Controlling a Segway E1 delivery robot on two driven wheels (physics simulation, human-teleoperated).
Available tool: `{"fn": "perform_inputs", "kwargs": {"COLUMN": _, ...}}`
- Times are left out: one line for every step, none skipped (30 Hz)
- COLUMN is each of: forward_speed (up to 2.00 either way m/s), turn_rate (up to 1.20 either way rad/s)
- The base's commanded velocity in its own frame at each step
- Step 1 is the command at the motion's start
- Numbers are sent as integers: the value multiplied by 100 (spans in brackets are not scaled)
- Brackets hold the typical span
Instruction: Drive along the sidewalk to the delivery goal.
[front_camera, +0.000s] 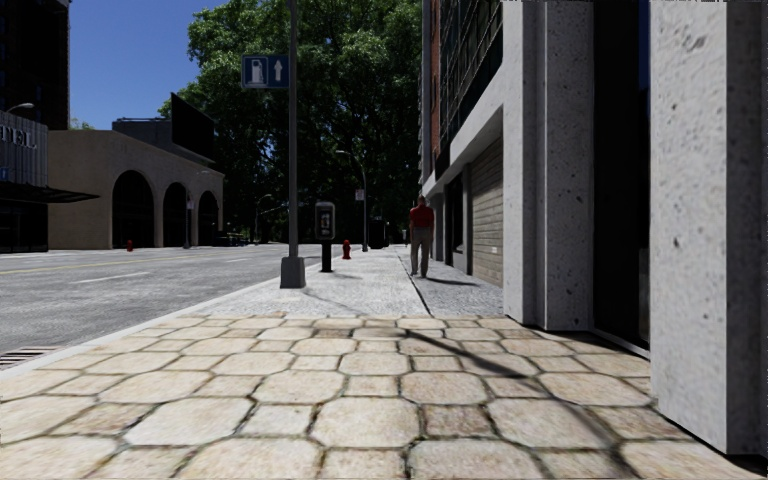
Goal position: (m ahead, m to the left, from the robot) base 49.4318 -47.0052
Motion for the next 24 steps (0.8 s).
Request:
{"fn": "perform_inputs", "kwargs": {"forward_speed": 200, "turn_rate": 0}}
{"fn": "perform_inputs", "kwargs": {"forward_speed": 200, "turn_rate": 0}}
{"fn": "perform_inputs", "kwargs": {"forward_speed": 200, "turn_rate": 0}}
{"fn": "perform_inputs", "kwargs": {"forward_speed": 200, "turn_rate": 0}}
{"fn": "perform_inputs", "kwargs": {"forward_speed": 200, "turn_rate": 0}}
{"fn": "perform_inputs", "kwargs": {"forward_speed": 200, "turn_rate": 0}}
{"fn": "perform_inputs", "kwargs": {"forward_speed": 200, "turn_rate": 0}}
{"fn": "perform_inputs", "kwargs": {"forward_speed": 200, "turn_rate": 0}}
{"fn": "perform_inputs", "kwargs": {"forward_speed": 200, "turn_rate": 0}}
{"fn": "perform_inputs", "kwargs": {"forward_speed": 200, "turn_rate": 0}}
{"fn": "perform_inputs", "kwargs": {"forward_speed": 200, "turn_rate": 0}}
{"fn": "perform_inputs", "kwargs": {"forward_speed": 200, "turn_rate": 0}}
{"fn": "perform_inputs", "kwargs": {"forward_speed": 200, "turn_rate": 0}}
{"fn": "perform_inputs", "kwargs": {"forward_speed": 200, "turn_rate": 0}}
{"fn": "perform_inputs", "kwargs": {"forward_speed": 200, "turn_rate": 0}}
{"fn": "perform_inputs", "kwargs": {"forward_speed": 200, "turn_rate": 0}}
{"fn": "perform_inputs", "kwargs": {"forward_speed": 200, "turn_rate": 0}}
{"fn": "perform_inputs", "kwargs": {"forward_speed": 200, "turn_rate": 0}}
{"fn": "perform_inputs", "kwargs": {"forward_speed": 200, "turn_rate": 0}}
{"fn": "perform_inputs", "kwargs": {"forward_speed": 200, "turn_rate": 0}}
{"fn": "perform_inputs", "kwargs": {"forward_speed": 200, "turn_rate": 0}}
{"fn": "perform_inputs", "kwargs": {"forward_speed": 200, "turn_rate": 0}}
{"fn": "perform_inputs", "kwargs": {"forward_speed": 200, "turn_rate": 0}}
{"fn": "perform_inputs", "kwargs": {"forward_speed": 200, "turn_rate": 0}}
